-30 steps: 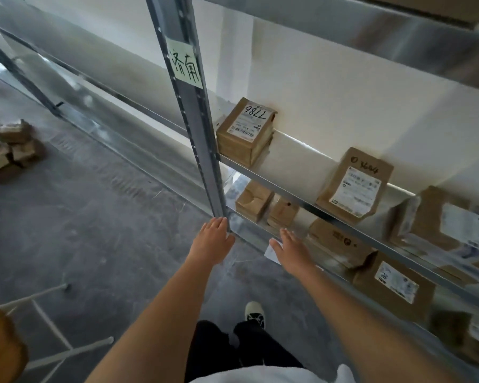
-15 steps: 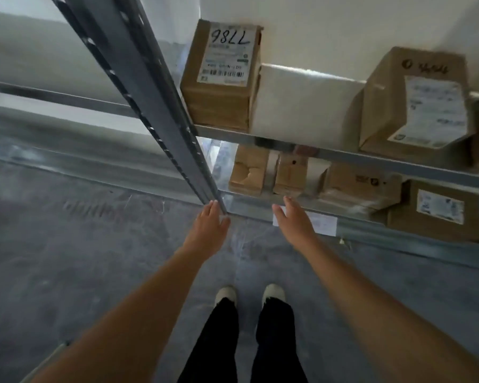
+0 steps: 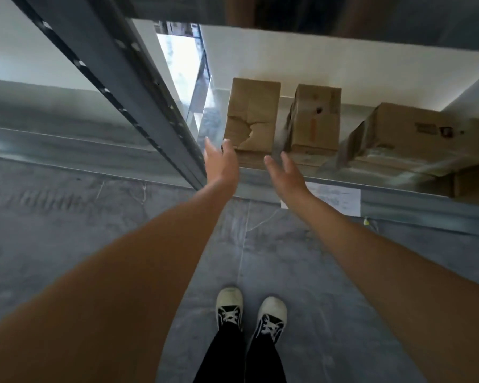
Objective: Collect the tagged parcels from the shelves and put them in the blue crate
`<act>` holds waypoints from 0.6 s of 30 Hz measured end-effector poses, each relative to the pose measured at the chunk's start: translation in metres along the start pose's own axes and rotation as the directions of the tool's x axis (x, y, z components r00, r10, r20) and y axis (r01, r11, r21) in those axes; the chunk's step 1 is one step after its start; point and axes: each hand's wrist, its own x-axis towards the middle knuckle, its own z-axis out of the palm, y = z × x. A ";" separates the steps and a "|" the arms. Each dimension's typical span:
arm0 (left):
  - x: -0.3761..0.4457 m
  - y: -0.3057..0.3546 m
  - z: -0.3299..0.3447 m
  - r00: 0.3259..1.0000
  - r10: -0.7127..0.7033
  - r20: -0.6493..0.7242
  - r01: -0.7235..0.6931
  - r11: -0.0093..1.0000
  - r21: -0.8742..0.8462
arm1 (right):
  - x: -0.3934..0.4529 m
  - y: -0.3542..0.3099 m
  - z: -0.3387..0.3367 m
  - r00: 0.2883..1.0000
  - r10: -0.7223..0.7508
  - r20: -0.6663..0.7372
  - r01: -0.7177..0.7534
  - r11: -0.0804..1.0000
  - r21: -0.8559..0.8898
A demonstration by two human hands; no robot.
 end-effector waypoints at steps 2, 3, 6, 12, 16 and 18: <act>0.013 0.006 0.000 0.997 -0.075 0.008 0.076 0.992 -0.104 | 0.011 -0.005 0.006 0.999 0.031 0.025 -0.033 0.997 0.066; 0.018 0.009 -0.001 0.990 -0.132 0.047 0.137 0.982 -0.133 | 0.015 -0.009 0.006 0.998 0.047 0.044 -0.051 0.994 0.092; 0.022 0.018 -0.008 0.937 -0.294 0.186 0.325 0.931 -0.168 | 0.025 -0.022 0.001 0.988 0.083 0.134 -0.102 0.984 0.144; 0.013 0.041 -0.026 0.965 -0.232 0.124 0.263 0.888 -0.377 | 0.007 -0.044 -0.018 0.996 -0.080 0.033 0.072 0.978 0.194; -0.002 0.056 -0.032 0.973 -0.196 0.121 0.230 0.837 -0.496 | -0.009 -0.061 -0.037 0.990 -0.129 -0.050 0.138 0.924 0.356; -0.008 0.059 -0.031 0.975 -0.187 0.121 0.223 0.819 -0.529 | -0.014 -0.070 -0.041 0.987 -0.146 -0.062 0.159 0.905 0.394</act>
